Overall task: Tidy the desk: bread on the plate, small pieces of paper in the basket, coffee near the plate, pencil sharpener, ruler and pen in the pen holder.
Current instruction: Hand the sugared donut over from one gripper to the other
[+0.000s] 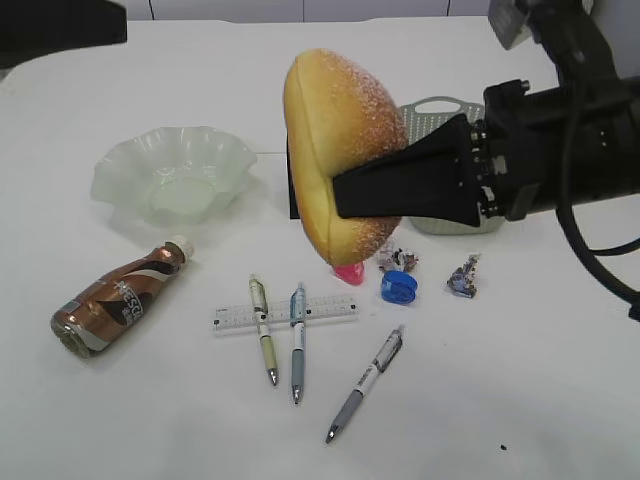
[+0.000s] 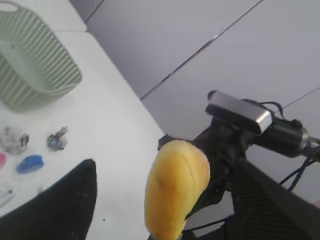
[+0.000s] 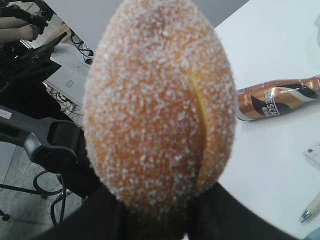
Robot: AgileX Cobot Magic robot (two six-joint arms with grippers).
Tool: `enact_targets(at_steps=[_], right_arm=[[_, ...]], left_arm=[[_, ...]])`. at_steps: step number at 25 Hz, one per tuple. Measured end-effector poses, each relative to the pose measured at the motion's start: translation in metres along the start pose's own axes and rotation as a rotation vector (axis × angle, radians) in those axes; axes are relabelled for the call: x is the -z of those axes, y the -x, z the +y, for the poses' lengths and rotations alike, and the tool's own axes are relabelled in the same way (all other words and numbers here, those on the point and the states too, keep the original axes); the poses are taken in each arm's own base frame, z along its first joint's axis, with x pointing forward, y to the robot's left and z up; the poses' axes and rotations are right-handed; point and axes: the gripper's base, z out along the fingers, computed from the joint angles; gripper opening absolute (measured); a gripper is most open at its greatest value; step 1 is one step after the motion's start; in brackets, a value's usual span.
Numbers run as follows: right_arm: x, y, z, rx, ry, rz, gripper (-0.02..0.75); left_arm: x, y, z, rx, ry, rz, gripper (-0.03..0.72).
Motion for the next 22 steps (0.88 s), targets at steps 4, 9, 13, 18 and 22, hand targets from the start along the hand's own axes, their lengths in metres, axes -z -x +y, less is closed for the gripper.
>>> enact_targets(at_steps=[4, 9, 13, 18, 22], right_arm=[[0.0, 0.001, -0.001, -0.011, 0.0, -0.015, 0.225], [0.0, 0.003, 0.0, -0.021, 0.004, -0.039, 0.225], [0.0, 0.004, 0.0, -0.025, 0.005, -0.044, 0.225], [0.0, 0.004, 0.0, -0.025, 0.005, -0.045, 0.224], [0.0, 0.004, 0.0, -0.027, 0.005, -0.045, 0.225]], left_arm=[[-0.007, 0.006, 0.006, -0.04, -0.051, -0.024, 0.608], [-0.013, 0.005, 0.007, -0.089, -0.066, -0.01, 0.599], [-0.024, -0.002, 0.003, -0.13, -0.078, 0.053, 0.587], [-0.026, -0.011, 0.008, -0.11, -0.008, 0.147, 0.587], [-0.031, -0.01, 0.017, -0.085, 0.003, 0.142, 0.61]])
